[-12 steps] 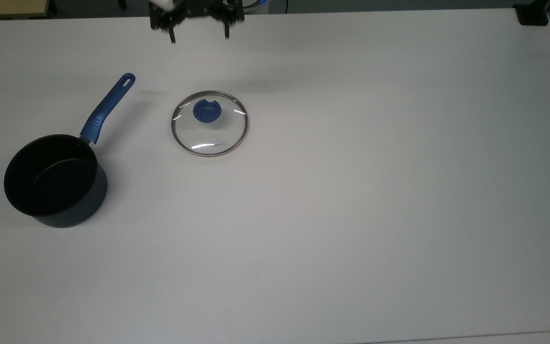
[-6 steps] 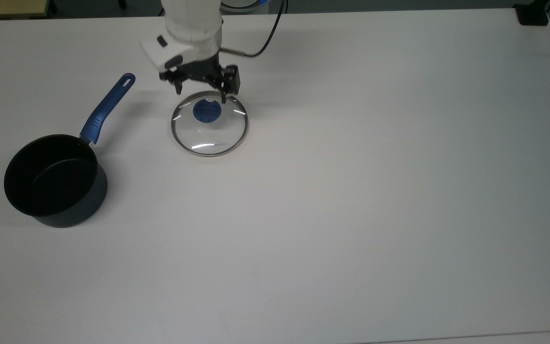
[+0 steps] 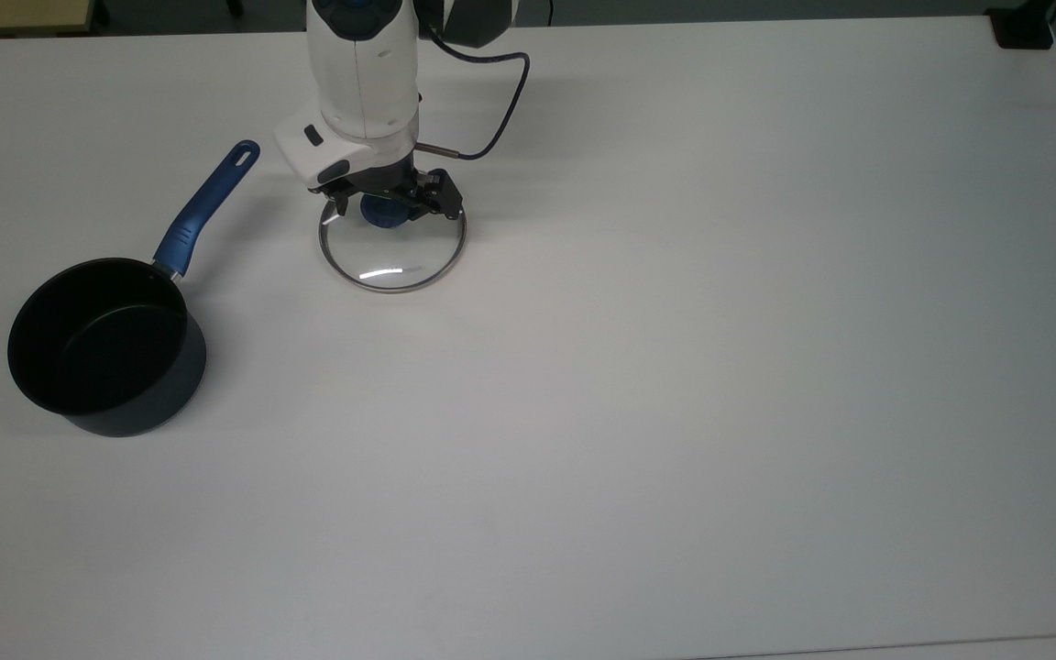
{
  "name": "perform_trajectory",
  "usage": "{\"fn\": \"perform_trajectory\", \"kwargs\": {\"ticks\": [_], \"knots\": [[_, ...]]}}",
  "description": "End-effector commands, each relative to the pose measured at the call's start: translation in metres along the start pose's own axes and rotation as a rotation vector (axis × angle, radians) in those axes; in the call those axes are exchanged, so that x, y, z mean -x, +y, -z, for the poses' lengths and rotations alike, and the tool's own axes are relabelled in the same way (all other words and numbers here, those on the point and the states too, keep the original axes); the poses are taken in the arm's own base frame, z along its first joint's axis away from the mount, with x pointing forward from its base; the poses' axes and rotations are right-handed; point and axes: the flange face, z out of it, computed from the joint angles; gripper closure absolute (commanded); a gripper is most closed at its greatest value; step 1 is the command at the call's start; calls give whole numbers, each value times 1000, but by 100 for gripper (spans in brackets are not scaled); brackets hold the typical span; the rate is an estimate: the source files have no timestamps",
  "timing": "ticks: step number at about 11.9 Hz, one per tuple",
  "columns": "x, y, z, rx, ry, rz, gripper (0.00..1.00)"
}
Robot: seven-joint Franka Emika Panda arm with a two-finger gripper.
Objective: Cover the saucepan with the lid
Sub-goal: 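Lower the gripper onto the glass lid and grasp its blue knob, then lift the glass lid by the knob and carry it toward the saucepan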
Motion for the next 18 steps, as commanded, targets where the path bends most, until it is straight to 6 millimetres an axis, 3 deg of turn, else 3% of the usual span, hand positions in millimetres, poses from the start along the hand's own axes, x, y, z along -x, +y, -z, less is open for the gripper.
{"fn": "perform_trajectory", "kwargs": {"ticks": [1,3,6,7,9,11,13,15,17,18], "knots": [[8,-1,0,11,13,-54,21],[4,-1,16,3,40,-100,13],[5,-13,11,1,30,-90,15],[5,-13,12,0,33,-96,20],[6,-13,8,2,24,-90,39],[4,-11,17,0,38,-93,49],[-5,-13,49,9,28,-94,49],[-29,-8,103,9,64,-108,49],[-59,-5,143,-3,140,-123,49],[-83,7,162,-6,179,-151,49]]}}
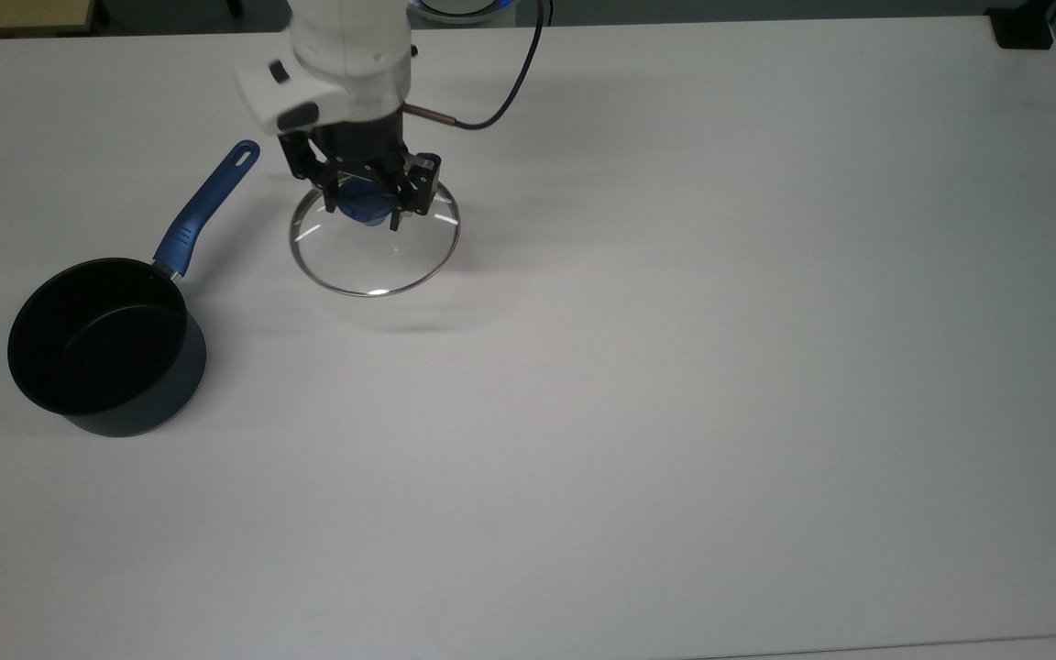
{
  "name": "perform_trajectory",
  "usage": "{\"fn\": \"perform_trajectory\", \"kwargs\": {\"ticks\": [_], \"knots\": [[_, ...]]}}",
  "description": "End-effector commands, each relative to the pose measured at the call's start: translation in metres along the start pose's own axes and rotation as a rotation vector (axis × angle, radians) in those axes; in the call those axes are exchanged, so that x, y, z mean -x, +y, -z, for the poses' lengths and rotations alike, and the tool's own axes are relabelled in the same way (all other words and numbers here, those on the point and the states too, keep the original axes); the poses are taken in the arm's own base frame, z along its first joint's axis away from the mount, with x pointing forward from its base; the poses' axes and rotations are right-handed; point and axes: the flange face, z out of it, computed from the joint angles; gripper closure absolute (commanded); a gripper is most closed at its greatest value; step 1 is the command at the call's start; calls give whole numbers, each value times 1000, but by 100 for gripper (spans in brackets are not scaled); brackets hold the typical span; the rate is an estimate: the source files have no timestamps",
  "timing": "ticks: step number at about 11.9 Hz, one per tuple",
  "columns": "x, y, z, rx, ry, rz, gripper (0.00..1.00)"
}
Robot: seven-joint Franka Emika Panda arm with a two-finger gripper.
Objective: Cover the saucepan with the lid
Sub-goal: 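Lift the glass lid by the knob and carry it toward the saucepan, then lower the lid onto the saucepan rim and release the knob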
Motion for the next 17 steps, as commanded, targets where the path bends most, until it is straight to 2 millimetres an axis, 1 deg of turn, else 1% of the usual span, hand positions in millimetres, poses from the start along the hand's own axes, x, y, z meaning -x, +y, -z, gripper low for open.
{"fn": "perform_trajectory", "kwargs": {"ticks": [1,2,4,5,6,7,8,9,10,11,13,14,17], "knots": [[-60,16,33,6,72,-63,49],[-77,34,28,16,89,-86,49],[-113,76,17,41,124,-128,49],[-123,96,10,47,136,-143,49],[-131,113,7,45,193,-150,49],[-135,138,6,60,226,-180,49],[-134,156,4,83,227,-165,49],[-135,175,-10,106,210,-134,49],[-139,185,-20,113,227,-130,49],[-141,189,-33,115,228,-133,49],[-139,197,-38,121,218,-137,49],[-138,196,-43,123,207,-123,49],[-134,198,-47,144,189,-104,49]]}}
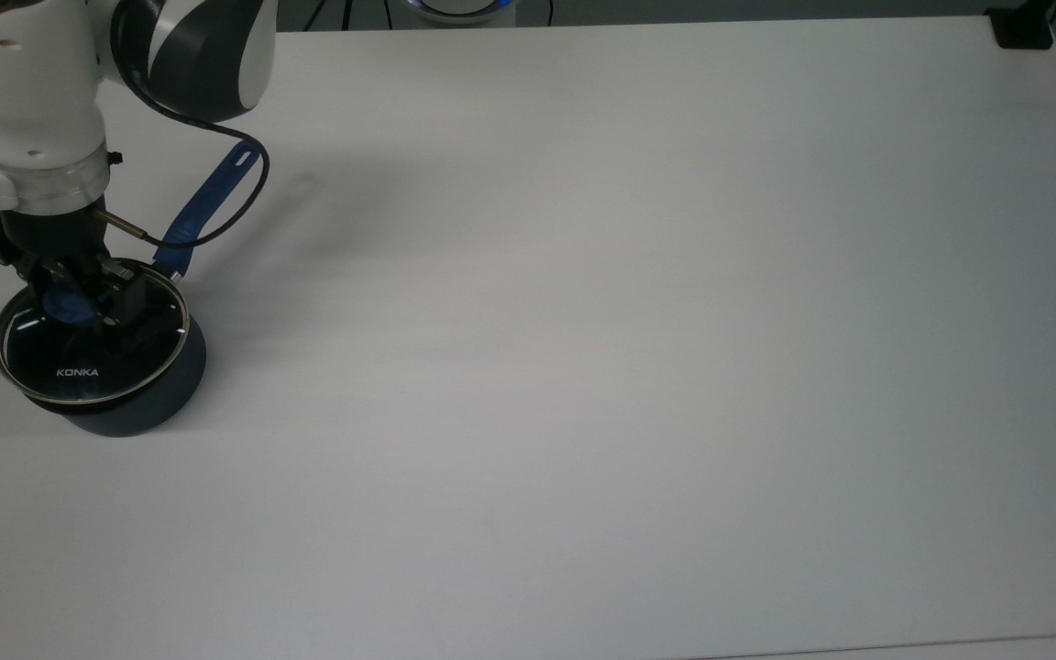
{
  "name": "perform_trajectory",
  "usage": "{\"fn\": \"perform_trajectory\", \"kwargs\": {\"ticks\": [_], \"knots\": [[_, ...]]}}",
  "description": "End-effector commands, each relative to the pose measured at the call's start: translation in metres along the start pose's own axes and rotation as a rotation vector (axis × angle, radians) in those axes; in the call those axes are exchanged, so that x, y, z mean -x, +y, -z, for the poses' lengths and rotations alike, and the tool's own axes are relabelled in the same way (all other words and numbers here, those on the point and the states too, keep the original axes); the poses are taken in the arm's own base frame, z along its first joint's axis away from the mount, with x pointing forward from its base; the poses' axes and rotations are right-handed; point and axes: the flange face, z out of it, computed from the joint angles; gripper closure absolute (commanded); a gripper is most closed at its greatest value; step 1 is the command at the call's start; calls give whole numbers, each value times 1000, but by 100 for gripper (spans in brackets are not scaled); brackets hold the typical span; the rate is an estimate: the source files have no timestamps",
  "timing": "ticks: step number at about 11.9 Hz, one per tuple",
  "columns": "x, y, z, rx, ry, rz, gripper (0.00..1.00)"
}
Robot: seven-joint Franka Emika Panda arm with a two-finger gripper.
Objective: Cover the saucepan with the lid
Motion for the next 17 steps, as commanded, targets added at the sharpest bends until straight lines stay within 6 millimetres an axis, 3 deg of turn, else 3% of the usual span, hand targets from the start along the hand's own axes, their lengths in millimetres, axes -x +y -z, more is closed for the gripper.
{"fn": "perform_trajectory", "kwargs": {"ticks": [1,3,5,6,9,10,11,14,17], "knots": [[0,3,7,27,10,43,49],[9,4,2,37,-11,53,47],[13,2,-2,37,-23,57,35],[15,2,-4,36,-27,55,34],[14,6,-2,28,-25,30,0],[12,9,8,23,-12,21,0],[10,15,19,22,2,1,0],[14,21,92,-13,20,-70,0],[57,-8,162,-36,-139,-12,0]]}}
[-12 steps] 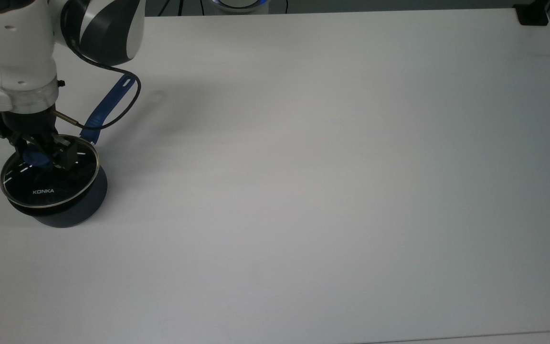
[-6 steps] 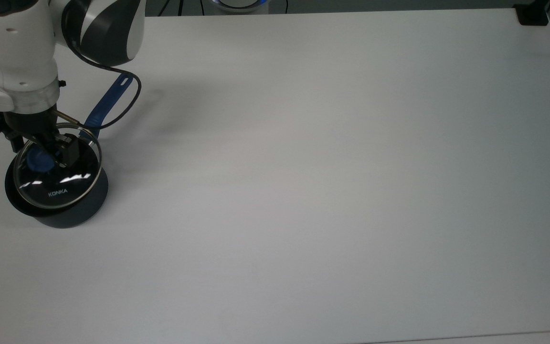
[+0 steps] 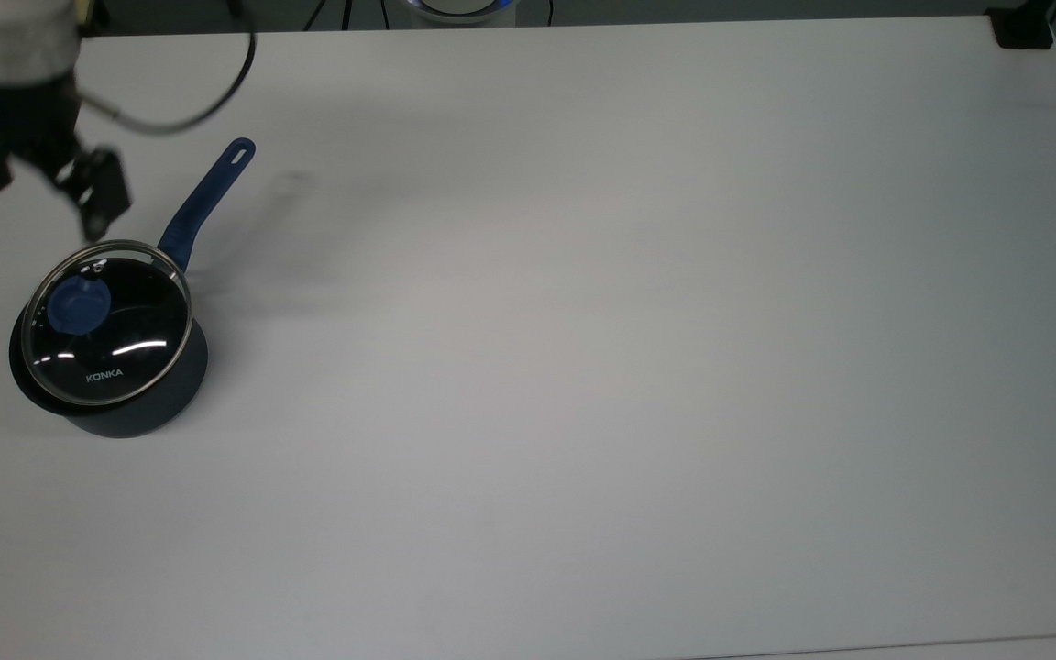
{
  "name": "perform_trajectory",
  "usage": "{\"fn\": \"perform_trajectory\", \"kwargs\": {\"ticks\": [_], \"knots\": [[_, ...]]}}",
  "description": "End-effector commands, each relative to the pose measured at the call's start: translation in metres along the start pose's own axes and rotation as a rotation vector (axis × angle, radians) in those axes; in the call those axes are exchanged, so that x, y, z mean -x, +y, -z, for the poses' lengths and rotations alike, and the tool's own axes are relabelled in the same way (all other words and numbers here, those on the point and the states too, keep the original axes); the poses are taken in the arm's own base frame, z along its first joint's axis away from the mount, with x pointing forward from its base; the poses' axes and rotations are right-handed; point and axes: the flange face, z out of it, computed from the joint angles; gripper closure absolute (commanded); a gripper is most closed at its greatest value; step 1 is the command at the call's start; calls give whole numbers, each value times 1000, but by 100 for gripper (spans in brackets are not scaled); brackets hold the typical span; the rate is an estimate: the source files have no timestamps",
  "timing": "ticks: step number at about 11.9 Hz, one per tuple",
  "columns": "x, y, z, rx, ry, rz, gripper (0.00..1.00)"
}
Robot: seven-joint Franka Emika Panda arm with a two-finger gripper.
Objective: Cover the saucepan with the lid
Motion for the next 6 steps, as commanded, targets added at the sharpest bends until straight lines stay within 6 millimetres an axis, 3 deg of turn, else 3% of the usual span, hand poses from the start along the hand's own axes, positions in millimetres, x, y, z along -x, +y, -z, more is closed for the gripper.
{"fn": "perform_trajectory", "kwargs": {"ticks": [1,3,6], "knots": [[67,-40,61,-35,-153,61,0],[95,-63,95,-51,-169,114,0],[118,-103,114,-102,-194,178,0]]}}
